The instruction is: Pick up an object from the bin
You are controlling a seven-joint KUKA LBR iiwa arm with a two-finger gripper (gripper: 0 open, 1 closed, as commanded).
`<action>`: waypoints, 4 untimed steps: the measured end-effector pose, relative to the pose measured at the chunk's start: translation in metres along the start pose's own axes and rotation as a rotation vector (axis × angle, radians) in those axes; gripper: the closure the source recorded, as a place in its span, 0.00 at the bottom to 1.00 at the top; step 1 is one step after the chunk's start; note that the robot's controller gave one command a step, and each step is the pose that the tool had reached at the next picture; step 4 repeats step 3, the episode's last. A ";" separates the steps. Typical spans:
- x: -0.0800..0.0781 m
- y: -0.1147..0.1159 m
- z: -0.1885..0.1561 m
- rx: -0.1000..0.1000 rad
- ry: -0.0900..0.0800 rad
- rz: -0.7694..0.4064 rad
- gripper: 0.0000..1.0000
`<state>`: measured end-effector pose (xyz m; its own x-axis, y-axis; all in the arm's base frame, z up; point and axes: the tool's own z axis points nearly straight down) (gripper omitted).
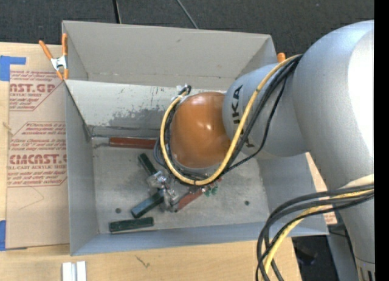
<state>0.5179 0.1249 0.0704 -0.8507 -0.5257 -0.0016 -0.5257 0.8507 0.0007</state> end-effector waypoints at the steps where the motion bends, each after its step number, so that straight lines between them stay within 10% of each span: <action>1: 0.023 -0.005 -0.129 0.000 -0.001 -0.034 1.00; 4: 0.023 -0.005 -0.132 -0.001 0.001 -0.047 1.00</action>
Offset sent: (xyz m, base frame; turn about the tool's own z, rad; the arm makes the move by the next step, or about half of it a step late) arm 0.0000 0.0000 0.0000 0.0000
